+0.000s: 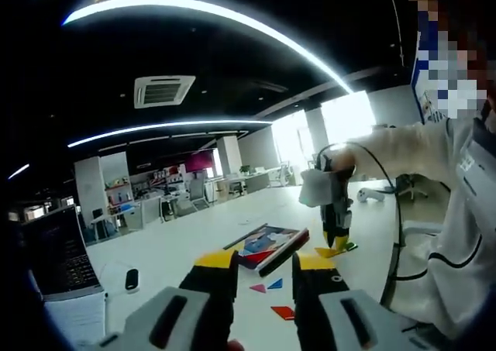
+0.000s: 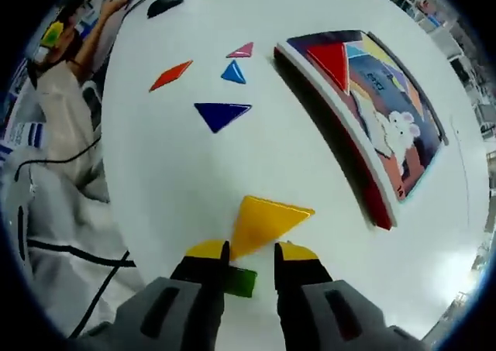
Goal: Pick up the tangram pieces one by one and place each piece onto its matching region on the pattern sheet, fitting the shapes together until the outline on the sheet is completely filled by the tangram pieces
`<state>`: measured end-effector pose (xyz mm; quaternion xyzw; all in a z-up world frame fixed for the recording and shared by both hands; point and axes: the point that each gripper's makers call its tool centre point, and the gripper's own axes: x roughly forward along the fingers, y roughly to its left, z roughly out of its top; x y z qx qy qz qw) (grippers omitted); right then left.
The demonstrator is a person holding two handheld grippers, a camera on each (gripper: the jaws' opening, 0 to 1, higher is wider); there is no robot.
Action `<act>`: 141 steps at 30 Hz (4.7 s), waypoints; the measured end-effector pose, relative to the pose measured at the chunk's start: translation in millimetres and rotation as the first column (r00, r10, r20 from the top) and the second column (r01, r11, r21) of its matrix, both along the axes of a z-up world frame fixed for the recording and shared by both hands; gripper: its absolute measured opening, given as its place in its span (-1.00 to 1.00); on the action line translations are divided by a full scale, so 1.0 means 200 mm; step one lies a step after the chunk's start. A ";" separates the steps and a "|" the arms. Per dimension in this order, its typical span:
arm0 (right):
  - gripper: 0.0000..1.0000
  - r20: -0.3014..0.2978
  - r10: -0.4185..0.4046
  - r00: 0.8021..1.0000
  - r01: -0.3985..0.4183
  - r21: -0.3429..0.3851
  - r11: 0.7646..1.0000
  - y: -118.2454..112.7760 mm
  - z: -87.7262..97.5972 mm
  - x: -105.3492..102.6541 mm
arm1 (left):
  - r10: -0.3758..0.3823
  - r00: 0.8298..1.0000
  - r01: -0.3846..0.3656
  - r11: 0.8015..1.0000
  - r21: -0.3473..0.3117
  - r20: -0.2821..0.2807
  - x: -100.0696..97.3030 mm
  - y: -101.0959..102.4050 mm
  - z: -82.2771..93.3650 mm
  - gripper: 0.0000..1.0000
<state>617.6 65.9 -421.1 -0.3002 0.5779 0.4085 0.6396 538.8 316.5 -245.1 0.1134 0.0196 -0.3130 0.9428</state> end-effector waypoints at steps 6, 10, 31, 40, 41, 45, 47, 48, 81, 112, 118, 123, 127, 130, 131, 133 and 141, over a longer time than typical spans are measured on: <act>-0.45 0.044 -0.119 0.992 0.119 0.009 0.993 0.02 0.00 0.04 | 0.033 0.999 -0.033 0.999 0.015 -0.010 0.03 0.03 -0.02 -0.41; -0.45 0.121 -0.038 0.992 0.042 -0.037 0.998 -0.01 0.00 0.08 | 0.033 0.999 -0.033 0.999 0.016 -0.008 0.02 0.03 -0.01 -0.41; -0.37 0.113 0.454 0.884 -0.433 -0.169 0.885 -0.10 0.00 0.19 | 0.026 1.000 -0.025 0.999 0.020 -0.007 0.01 0.04 -0.02 -0.41; -0.34 0.094 0.540 0.836 -0.531 -0.105 0.841 0.01 0.01 0.10 | 0.015 1.000 -0.015 0.999 0.034 -0.011 0.01 0.02 -0.03 -0.42; -0.34 0.084 0.529 0.844 -0.522 -0.095 0.848 0.02 0.01 0.09 | 0.015 1.000 -0.015 0.999 0.036 -0.012 0.01 0.01 -0.03 -0.42; -0.35 0.067 0.507 0.859 -0.502 -0.081 0.861 0.03 -0.02 0.07 | 0.010 1.000 -0.010 0.999 0.045 -0.010 0.01 0.01 -0.03 -0.42; -0.36 0.066 0.463 0.884 -0.459 -0.069 0.886 0.04 -0.01 0.08 | 0.014 1.000 -0.013 0.999 0.043 -0.007 0.01 0.01 -0.03 -0.42; -0.37 0.067 0.451 0.890 -0.447 -0.067 0.892 0.04 -0.01 0.09 | 0.016 1.000 -0.015 0.999 0.043 -0.007 0.01 0.02 -0.03 -0.42; -0.45 0.076 0.474 0.877 -0.473 -0.024 0.881 0.15 0.20 0.13 | -0.041 0.999 0.041 0.999 -0.019 0.034 -0.02 -0.02 0.04 -0.42; -0.45 0.220 0.494 0.841 -0.470 -0.155 0.869 0.66 0.19 1.01 | 0.017 1.000 -0.015 0.997 -0.080 0.025 0.03 0.12 0.03 -0.42; -0.45 0.227 0.513 0.828 -0.485 -0.170 0.858 0.73 0.19 1.05 | 0.024 0.999 -0.019 0.995 -0.100 0.040 0.00 0.15 0.05 -0.42; -0.45 0.211 0.541 0.814 -0.499 -0.224 0.837 0.70 0.18 1.09 | 0.033 0.998 -0.028 0.994 -0.105 0.049 0.01 0.17 0.06 -0.43; -0.45 0.210 0.542 0.814 -0.496 -0.234 0.836 0.69 0.18 1.11 | 0.030 0.998 -0.024 0.995 -0.101 0.052 0.00 0.17 0.06 -0.43; -0.45 0.202 0.544 0.814 -0.499 -0.233 0.834 0.69 0.16 1.10 | 0.032 0.998 -0.025 0.994 -0.106 0.060 -0.01 0.18 0.07 -0.43; -0.45 0.201 0.546 0.813 -0.501 -0.235 0.833 0.69 0.16 1.10 | 0.034 0.998 -0.027 0.994 -0.107 0.061 -0.01 0.18 0.08 -0.43; -0.45 0.200 0.549 0.811 -0.503 -0.239 0.830 0.68 0.16 1.10 | 0.037 0.997 -0.030 0.994 -0.106 0.061 0.00 0.18 0.07 -0.43; -0.44 0.207 0.525 0.825 -0.481 -0.229 0.846 0.67 0.13 1.11 | 0.052 0.996 -0.046 0.994 -0.098 0.066 0.01 0.19 0.08 -0.43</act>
